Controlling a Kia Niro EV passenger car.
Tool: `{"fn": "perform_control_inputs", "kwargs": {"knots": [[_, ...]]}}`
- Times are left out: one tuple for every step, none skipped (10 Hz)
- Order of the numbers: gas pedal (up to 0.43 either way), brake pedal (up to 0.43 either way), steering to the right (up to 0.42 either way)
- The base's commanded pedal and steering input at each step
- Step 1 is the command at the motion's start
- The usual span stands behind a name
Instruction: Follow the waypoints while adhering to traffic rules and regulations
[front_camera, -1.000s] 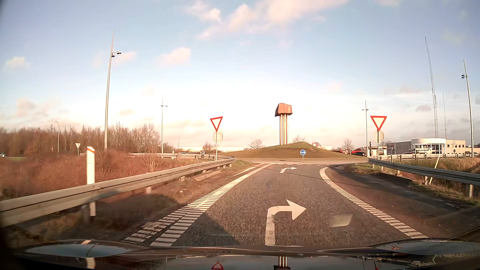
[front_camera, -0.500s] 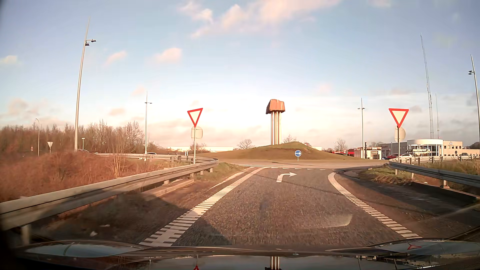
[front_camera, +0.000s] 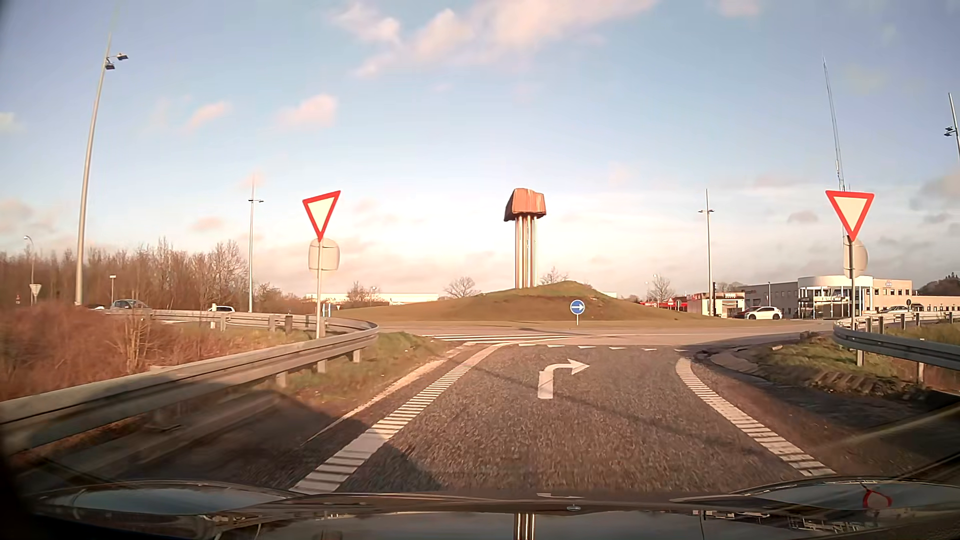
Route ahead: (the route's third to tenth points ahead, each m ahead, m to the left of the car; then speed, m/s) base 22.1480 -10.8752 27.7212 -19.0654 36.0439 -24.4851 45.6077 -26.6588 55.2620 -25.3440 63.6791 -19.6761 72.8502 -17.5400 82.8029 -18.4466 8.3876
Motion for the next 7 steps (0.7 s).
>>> {"fn": "perform_control_inputs", "kwargs": {"knots": [[0.039,0.0,0.073],[0.047,0.0,0.078],[0.047,0.0,0.085],[0.047,0.0,0.093],[0.047,0.0,0.101],[0.059,0.0,0.112],[0.059,0.0,0.125]]}}
